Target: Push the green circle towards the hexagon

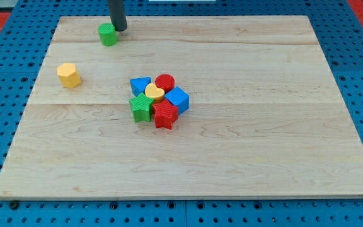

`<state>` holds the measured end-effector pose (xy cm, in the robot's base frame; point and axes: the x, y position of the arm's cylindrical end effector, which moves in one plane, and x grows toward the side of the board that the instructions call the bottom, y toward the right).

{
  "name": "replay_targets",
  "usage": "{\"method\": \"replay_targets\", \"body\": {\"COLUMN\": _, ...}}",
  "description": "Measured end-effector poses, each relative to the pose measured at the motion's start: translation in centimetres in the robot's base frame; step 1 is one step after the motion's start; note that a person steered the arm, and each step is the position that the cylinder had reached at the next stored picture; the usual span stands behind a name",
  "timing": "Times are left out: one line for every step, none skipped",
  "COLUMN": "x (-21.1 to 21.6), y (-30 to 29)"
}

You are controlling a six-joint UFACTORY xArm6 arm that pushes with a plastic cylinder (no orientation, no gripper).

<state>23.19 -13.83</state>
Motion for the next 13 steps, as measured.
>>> {"method": "replay_targets", "body": {"x": -1.5, "y": 0.7}}
{"method": "replay_targets", "body": {"x": 0.1, "y": 5.6}}
{"method": "replay_targets", "body": {"x": 1.9, "y": 3.7}}
{"method": "replay_targets", "body": {"x": -0.3, "y": 1.8}}
{"method": "replay_targets", "body": {"x": -0.8, "y": 1.1}}
{"method": "replay_targets", "body": {"x": -0.8, "y": 5.8}}
{"method": "replay_targets", "body": {"x": -0.8, "y": 7.6}}
{"method": "replay_targets", "body": {"x": -1.4, "y": 7.8}}
{"method": "replay_targets", "body": {"x": -4.0, "y": 5.7}}
{"method": "replay_targets", "body": {"x": -3.8, "y": 1.4}}
{"method": "replay_targets", "body": {"x": -3.8, "y": 0.2}}
{"method": "replay_targets", "body": {"x": -2.7, "y": 1.7}}
{"method": "replay_targets", "body": {"x": -0.8, "y": 1.0}}
